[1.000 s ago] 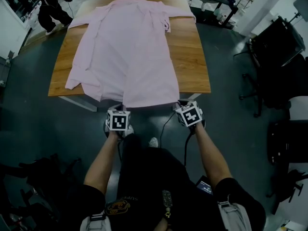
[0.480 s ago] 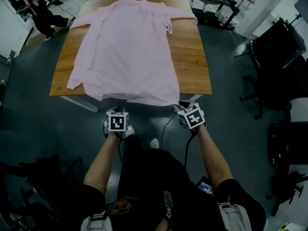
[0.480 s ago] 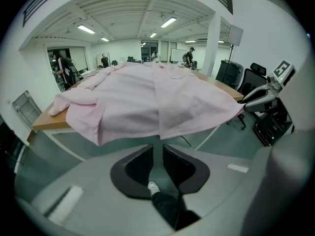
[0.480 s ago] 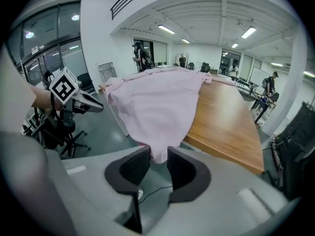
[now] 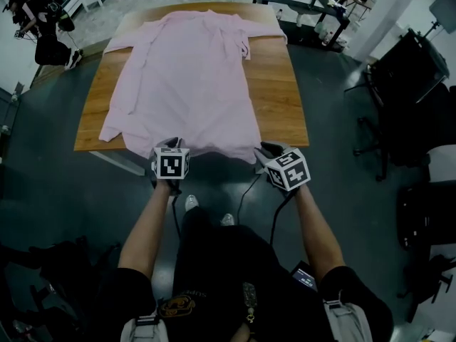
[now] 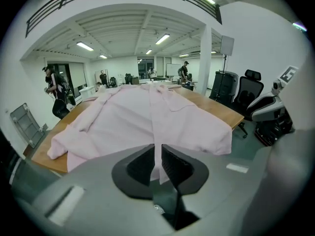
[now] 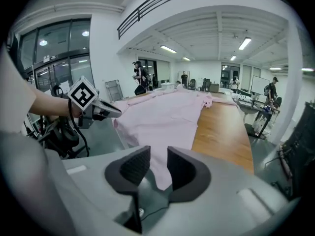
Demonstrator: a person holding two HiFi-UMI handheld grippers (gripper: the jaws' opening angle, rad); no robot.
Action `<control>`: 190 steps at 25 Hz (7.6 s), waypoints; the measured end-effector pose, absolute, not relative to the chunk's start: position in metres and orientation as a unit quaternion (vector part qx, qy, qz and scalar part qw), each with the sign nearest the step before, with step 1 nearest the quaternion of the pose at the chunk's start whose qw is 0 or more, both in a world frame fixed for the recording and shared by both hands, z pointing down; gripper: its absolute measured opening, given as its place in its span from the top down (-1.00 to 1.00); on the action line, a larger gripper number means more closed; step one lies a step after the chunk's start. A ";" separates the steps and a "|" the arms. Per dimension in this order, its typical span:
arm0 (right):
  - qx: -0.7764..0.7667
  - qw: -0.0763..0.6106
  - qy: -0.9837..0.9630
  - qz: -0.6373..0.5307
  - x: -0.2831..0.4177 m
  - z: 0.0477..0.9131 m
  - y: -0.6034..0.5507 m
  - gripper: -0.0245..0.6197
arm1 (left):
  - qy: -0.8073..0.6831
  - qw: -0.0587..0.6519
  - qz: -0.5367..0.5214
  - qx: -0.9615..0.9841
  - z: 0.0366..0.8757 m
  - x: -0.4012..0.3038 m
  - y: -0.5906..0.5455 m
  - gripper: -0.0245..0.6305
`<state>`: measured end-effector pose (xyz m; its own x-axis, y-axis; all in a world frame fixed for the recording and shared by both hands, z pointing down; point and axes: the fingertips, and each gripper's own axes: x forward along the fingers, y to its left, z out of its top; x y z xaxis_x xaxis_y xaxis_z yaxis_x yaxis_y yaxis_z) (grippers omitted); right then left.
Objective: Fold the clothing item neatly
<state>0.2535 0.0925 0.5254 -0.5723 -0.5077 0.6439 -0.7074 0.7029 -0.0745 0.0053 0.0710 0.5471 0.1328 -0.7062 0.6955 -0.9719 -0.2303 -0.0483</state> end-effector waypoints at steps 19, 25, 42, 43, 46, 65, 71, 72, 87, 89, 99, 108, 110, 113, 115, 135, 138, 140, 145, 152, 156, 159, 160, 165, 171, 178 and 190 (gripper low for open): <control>0.423 0.278 -0.843 0.183 0.242 0.515 -0.041 0.64 | -0.523 0.175 0.301 0.778 0.517 0.038 -0.117 0.77; 0.440 0.280 -0.831 0.193 0.222 0.519 -0.093 0.81 | -0.489 0.208 0.302 0.792 0.543 0.035 -0.178 0.66; 0.473 0.303 -0.800 0.211 0.204 0.526 -0.156 0.84 | -0.434 0.255 0.336 0.796 0.604 0.046 -0.240 0.64; 0.471 0.304 -0.800 0.212 0.206 0.528 -0.159 0.83 | -0.431 0.257 0.336 0.797 0.606 0.048 -0.239 0.71; 0.461 0.302 -0.806 0.217 0.206 0.535 -0.168 0.83 | -0.426 0.264 0.340 0.796 0.610 0.049 -0.236 0.85; 0.418 0.292 -0.823 0.252 0.209 0.565 -0.253 0.83 | -0.508 0.284 0.298 0.757 0.569 0.002 -0.225 0.86; 0.410 0.295 -0.824 0.256 0.199 0.575 -0.297 0.78 | -0.516 0.288 0.311 0.744 0.578 0.004 -0.228 0.86; 0.411 0.293 -0.823 0.259 0.198 0.576 -0.303 0.78 | -0.518 0.289 0.312 0.742 0.580 0.003 -0.227 0.86; 0.407 0.319 -0.798 0.311 0.185 0.611 -0.338 0.80 | -0.532 0.296 0.316 0.728 0.587 0.003 -0.224 0.86; 0.403 0.321 -0.800 0.307 0.187 0.609 -0.338 0.90 | -0.533 0.294 0.316 0.728 0.586 0.003 -0.225 0.86; 0.445 0.324 -0.790 0.270 0.231 0.591 -0.356 0.90 | -0.541 0.292 0.320 0.721 0.579 -0.003 -0.218 0.88; 0.444 0.341 -0.793 0.241 0.244 0.588 -0.368 0.90 | -0.558 0.318 0.356 0.679 0.607 -0.037 -0.198 0.88; 0.442 0.344 -0.794 0.236 0.244 0.589 -0.371 0.90 | -0.559 0.326 0.360 0.672 0.610 -0.044 -0.192 0.88; 0.441 0.351 -0.794 0.230 0.243 0.591 -0.374 0.90 | -0.556 0.332 0.358 0.673 0.612 -0.048 -0.191 0.88; 0.441 0.352 -0.793 0.230 0.242 0.593 -0.375 0.90 | -0.556 0.333 0.355 0.673 0.612 -0.050 -0.192 0.88; 0.422 0.309 -0.819 0.236 0.236 0.566 -0.370 0.76 | -0.562 0.296 0.318 0.704 0.554 -0.046 -0.217 0.56; 0.423 0.289 -0.828 0.228 0.233 0.552 -0.376 0.76 | -0.561 0.273 0.312 0.716 0.538 -0.039 -0.249 0.56; 0.421 0.281 -0.833 0.222 0.233 0.545 -0.384 0.76 | -0.560 0.258 0.310 0.724 0.529 -0.032 -0.273 0.56; 0.405 0.283 -0.842 0.215 0.230 0.546 -0.403 0.76 | -0.556 0.239 0.310 0.733 0.526 -0.009 -0.331 0.56; 0.387 0.293 -0.847 0.215 0.208 0.557 -0.426 0.76 | -0.543 0.236 0.316 0.741 0.553 0.000 -0.402 0.56; 0.382 0.319 -0.841 0.210 0.200 0.566 -0.439 0.73 | -0.532 0.254 0.313 0.745 0.571 0.002 -0.436 0.44; 0.372 0.344 -0.836 0.209 0.191 0.580 -0.445 0.62 | -0.516 0.279 0.320 0.744 0.588 0.006 -0.450 0.36; 0.370 0.355 -0.833 0.206 0.188 0.585 -0.446 0.62 | -0.512 0.283 0.327 0.742 0.593 0.005 -0.451 0.36; 0.373 0.417 -0.810 0.177 0.188 0.611 -0.452 0.63 | -0.499 0.267 0.367 0.738 0.609 0.003 -0.450 0.76; 0.399 0.447 -0.787 0.147 0.205 0.608 -0.470 0.72 | -0.507 0.242 0.384 0.733 0.601 -0.015 -0.446 0.85; 0.419 0.429 -0.784 0.162 0.212 0.610 -0.485 0.72 | -0.515 0.247 0.362 0.736 0.604 -0.039 -0.444 0.85; 0.454 0.389 -0.787 0.154 0.219 0.569 -0.444 0.67 | -0.503 0.256 0.320 0.761 0.578 -0.053 -0.419 0.49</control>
<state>0.2195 -0.4442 0.5688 -0.2859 -0.5941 0.7519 -0.8337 0.5410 0.1104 -0.0528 -0.4190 0.5784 0.2906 -0.6014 0.7443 -0.9290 -0.3636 0.0688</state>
